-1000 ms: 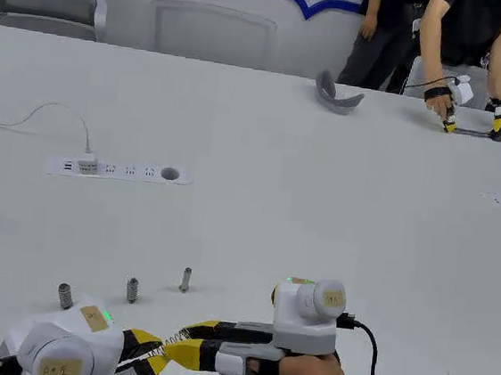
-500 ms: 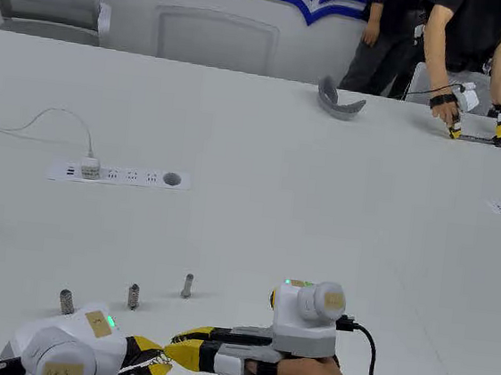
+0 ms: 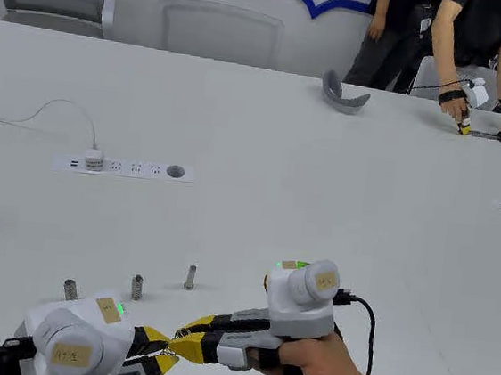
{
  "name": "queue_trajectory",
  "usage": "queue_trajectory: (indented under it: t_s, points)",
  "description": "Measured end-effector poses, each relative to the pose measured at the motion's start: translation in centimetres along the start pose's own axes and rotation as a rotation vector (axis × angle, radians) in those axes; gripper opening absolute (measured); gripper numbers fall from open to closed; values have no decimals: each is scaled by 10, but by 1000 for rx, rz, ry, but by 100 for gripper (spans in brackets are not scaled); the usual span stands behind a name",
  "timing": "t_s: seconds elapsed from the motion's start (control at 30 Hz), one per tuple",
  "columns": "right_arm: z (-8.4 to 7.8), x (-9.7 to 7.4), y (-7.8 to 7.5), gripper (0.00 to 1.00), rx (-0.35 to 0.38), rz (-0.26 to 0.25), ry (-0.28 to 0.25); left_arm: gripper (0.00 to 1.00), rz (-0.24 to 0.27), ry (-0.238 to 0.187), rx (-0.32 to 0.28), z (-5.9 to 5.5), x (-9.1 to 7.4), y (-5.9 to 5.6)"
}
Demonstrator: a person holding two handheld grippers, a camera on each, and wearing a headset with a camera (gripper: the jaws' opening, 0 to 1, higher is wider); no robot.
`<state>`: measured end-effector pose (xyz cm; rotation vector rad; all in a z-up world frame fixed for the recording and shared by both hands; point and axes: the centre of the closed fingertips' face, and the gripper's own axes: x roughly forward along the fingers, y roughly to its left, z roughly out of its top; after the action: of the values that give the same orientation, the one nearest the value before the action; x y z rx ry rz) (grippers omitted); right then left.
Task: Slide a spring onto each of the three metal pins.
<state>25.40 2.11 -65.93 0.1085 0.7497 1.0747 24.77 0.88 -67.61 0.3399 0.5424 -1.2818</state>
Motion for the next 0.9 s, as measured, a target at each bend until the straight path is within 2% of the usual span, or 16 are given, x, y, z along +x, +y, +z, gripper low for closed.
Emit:
queue_trajectory:
  t_s: [0.07,0.17,0.37,0.57,0.8,0.9]
  points:
    - [-2,-1,2,12,-53,5,51,10,-14,0,10,1,1,-2]
    - [-7,-3,4,12,-167,4,159,10,-43,-6,35,4,3,-6]
    - [-12,-5,6,13,-328,26,295,10,-82,6,72,6,7,-11]
    - [-13,-5,9,12,-403,39,334,10,-108,25,114,6,8,-13]
    - [-15,-4,8,12,-403,40,335,10,-114,35,123,3,9,-13]
    - [-17,-4,8,12,-402,36,335,10,-117,30,106,2,9,-14]
